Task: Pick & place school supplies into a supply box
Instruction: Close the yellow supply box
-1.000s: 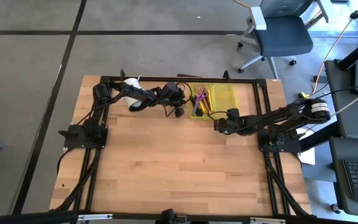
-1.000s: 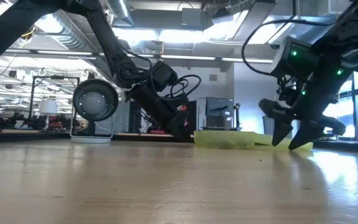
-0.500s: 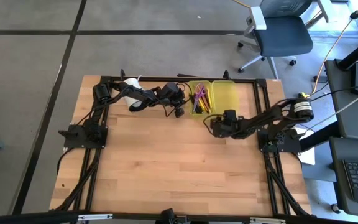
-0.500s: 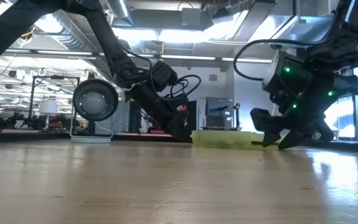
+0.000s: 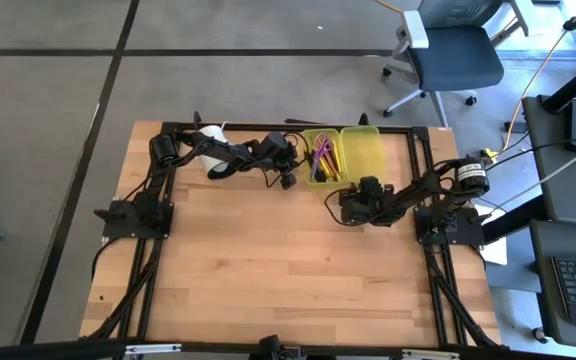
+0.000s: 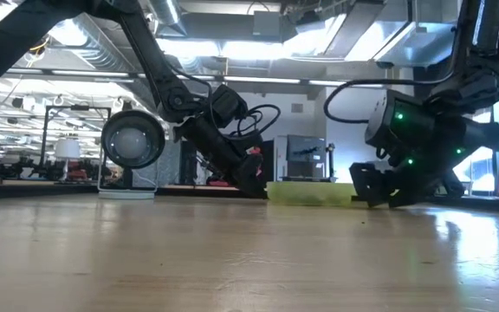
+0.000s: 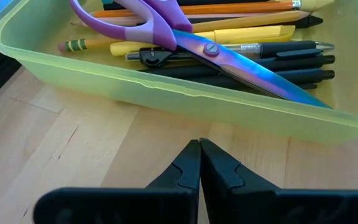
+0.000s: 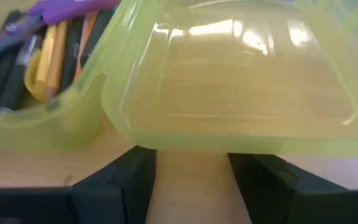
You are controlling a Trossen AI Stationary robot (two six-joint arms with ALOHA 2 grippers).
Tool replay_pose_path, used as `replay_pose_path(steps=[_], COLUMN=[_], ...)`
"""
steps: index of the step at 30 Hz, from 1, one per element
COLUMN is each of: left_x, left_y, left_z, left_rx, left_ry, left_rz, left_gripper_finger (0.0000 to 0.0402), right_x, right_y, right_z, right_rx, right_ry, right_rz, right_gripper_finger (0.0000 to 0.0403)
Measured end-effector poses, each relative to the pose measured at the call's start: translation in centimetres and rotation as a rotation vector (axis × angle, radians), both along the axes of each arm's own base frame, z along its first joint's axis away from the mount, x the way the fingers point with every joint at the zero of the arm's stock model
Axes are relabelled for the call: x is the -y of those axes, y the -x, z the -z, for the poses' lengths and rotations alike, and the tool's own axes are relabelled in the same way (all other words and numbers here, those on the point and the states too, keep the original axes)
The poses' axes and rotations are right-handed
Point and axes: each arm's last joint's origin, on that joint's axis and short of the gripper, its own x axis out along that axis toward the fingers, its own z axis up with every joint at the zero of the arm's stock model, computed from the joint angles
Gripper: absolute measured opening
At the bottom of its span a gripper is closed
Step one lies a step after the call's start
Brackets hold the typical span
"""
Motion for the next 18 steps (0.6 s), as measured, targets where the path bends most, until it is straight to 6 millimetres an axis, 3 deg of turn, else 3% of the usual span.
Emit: replay_pose_path(steps=[18], left_x=[0.00], left_y=[0.00], left_z=[-0.01], left_rx=[0.000], left_ry=[-0.001], left_rz=[0.000], left_gripper_finger=[0.0001], right_x=[0.24], right_y=[-0.18], right_z=[-0.49], right_rx=[-0.251], right_ry=[0.195], right_rz=[-0.096], right_gripper_finger=[0.0208])
